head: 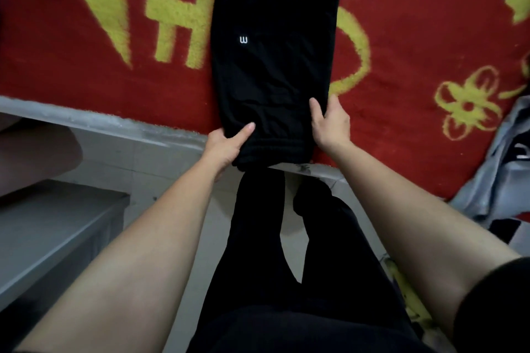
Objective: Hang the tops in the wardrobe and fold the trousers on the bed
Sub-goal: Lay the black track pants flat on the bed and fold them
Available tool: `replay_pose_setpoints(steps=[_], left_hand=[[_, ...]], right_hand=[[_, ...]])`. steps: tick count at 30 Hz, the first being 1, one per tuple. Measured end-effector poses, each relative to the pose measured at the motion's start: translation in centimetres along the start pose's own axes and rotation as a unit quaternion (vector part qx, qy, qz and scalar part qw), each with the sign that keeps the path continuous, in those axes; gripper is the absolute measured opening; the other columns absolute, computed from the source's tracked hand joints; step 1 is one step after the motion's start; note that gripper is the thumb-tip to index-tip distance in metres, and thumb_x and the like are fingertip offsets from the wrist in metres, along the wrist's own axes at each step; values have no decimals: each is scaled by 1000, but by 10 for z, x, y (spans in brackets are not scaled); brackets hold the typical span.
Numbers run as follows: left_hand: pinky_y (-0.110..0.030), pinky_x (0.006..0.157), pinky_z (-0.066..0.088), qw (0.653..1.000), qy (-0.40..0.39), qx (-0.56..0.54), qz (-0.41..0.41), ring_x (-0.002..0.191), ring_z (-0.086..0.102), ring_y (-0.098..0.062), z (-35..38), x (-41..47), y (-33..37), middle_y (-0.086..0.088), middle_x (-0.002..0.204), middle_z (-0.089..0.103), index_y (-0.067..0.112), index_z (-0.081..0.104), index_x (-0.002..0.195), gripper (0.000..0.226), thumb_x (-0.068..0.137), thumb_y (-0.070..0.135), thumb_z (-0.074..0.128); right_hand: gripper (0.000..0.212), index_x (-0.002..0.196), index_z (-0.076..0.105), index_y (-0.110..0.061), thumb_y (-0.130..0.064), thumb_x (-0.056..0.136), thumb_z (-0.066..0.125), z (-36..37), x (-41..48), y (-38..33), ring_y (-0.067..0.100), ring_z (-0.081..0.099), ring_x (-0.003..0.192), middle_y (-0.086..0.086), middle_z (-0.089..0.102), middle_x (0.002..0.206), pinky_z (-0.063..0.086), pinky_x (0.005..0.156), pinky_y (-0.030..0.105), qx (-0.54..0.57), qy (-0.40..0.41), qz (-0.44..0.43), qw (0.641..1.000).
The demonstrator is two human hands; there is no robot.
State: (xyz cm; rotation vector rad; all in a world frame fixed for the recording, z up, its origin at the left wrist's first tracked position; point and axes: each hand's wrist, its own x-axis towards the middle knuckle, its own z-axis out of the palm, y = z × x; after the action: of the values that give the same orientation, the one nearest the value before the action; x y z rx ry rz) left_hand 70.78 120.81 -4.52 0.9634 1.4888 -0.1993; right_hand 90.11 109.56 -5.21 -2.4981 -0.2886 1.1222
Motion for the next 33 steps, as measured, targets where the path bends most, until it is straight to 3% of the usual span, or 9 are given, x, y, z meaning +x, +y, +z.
replay_pose_setpoints(steps=[2,5,10,13,20,25,28,33], left_hand=[[-33,91,55,996,63,62,22,99,67,-15,-9,5,-15,3,106,71,19,70,111,52,76,55,77],[-43,89,55,977,117,176,-2,99,66,-27,-13,9,-31,-6,105,72,13,70,106,56,76,61,73],[-44,96,50,966,139,216,-33,113,60,-35,8,2,-33,-14,123,65,5,61,121,59,84,51,70],[-44,100,47,960,147,235,-33,119,56,-36,16,-15,-21,-14,129,60,6,52,127,59,83,39,74],[-42,103,41,935,159,309,79,127,48,-34,16,-48,42,-14,139,49,11,37,144,66,88,31,65],[-41,102,43,914,186,302,195,123,53,-27,21,-26,101,-6,136,54,17,44,139,52,93,35,58],[-33,92,40,897,199,305,249,117,54,-23,30,9,135,-4,130,55,17,49,133,42,96,35,55],[-24,83,33,878,226,297,300,112,55,-21,43,75,196,-4,124,56,18,56,125,34,97,37,52]], right_hand=[[32,107,50,-2,-34,104,47,7,-13,12,38,58,96,17,61,102,37,74,37,-20,56,-72,996],[34,114,48,0,-33,104,47,20,-22,33,42,57,98,22,58,106,36,74,40,-85,7,-71,994],[35,125,45,-3,-29,102,52,8,-15,32,41,55,114,21,59,122,44,86,42,-109,-70,-11,991],[54,140,38,-11,-28,95,62,-19,-13,22,38,53,122,17,52,134,46,97,46,-146,-106,-7,984],[63,150,31,-15,-27,94,56,-80,-6,-11,38,47,131,18,44,145,41,103,41,-119,-93,-54,987],[61,153,29,-18,-22,95,51,-90,14,-42,34,44,134,16,42,148,37,109,40,-68,-44,-103,991],[54,148,39,-20,-21,96,51,-81,38,-60,27,49,129,10,45,144,39,108,38,-39,-3,-139,989],[34,130,61,-26,-28,97,51,-62,86,-90,23,50,121,4,47,132,43,100,36,-32,168,-157,973]])
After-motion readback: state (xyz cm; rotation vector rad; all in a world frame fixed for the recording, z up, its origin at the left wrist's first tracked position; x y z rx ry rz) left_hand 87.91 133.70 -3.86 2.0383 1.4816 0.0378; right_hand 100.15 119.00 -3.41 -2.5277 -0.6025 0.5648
